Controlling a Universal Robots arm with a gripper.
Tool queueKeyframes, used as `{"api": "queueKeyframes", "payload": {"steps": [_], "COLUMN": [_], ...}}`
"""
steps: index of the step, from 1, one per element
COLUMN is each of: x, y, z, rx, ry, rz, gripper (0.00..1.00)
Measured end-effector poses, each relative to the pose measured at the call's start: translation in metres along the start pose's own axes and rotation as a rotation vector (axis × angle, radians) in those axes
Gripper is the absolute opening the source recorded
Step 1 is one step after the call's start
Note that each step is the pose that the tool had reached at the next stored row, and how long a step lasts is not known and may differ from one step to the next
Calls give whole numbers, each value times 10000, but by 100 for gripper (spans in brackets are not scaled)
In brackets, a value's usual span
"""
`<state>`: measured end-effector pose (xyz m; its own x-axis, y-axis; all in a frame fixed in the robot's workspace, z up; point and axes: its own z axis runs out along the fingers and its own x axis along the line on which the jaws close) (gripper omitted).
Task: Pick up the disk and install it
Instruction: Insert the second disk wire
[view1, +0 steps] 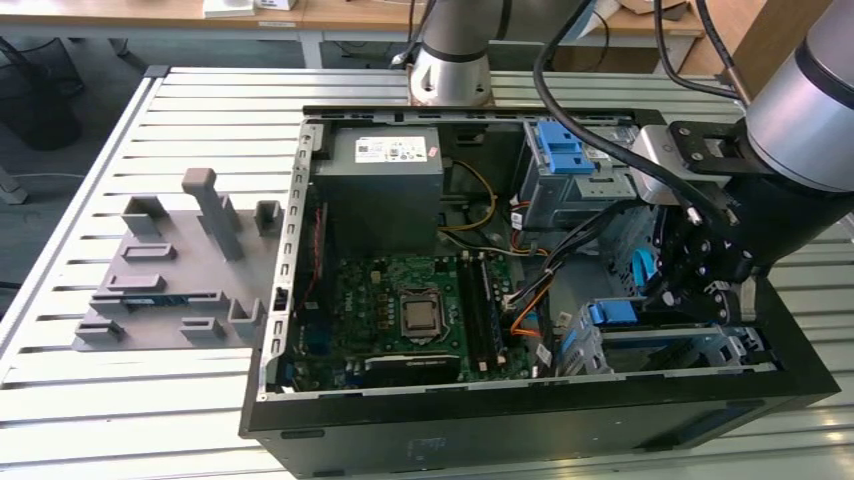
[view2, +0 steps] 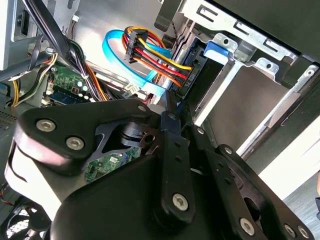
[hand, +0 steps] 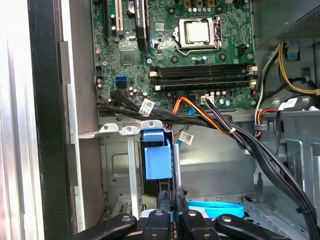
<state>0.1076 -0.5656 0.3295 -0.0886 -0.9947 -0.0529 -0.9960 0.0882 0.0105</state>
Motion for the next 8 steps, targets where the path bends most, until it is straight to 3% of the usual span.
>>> {"api": "queueKeyframes", "payload": {"steps": [8], "x": [0], "y": [0], "z": [2], "rx": [0], "ry": [-3], "rz": [0], "gripper": [17]}}
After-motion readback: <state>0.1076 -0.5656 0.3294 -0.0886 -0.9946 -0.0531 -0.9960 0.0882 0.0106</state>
